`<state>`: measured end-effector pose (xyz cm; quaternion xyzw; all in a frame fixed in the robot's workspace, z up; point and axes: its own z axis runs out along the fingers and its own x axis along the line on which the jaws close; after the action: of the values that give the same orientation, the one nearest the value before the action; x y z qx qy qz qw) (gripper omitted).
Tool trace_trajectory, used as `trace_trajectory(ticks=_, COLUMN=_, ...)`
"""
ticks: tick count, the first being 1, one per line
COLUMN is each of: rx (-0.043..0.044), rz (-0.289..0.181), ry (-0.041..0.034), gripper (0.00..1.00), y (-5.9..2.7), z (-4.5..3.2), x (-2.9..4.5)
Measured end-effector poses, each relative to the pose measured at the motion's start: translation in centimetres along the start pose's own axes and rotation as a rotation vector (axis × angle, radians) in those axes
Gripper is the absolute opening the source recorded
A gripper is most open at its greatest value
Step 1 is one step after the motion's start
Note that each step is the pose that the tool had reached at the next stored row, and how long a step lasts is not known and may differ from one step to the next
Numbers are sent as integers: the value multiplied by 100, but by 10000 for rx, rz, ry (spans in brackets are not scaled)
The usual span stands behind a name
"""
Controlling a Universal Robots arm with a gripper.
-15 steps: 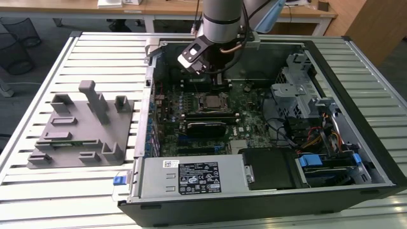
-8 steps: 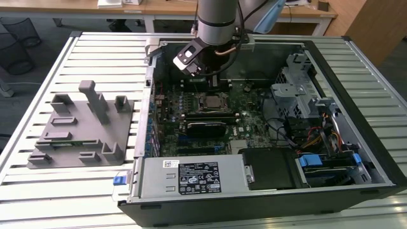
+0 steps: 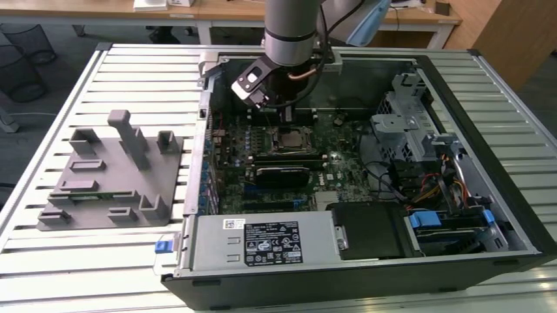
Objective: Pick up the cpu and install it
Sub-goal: 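Close the cpu cover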
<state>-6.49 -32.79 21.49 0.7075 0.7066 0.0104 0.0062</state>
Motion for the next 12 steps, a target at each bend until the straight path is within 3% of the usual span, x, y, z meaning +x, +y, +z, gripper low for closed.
trace_trajectory(ticks=12, rx=12, rz=-1, ry=-1, gripper=11, y=-27, z=109, x=-1)
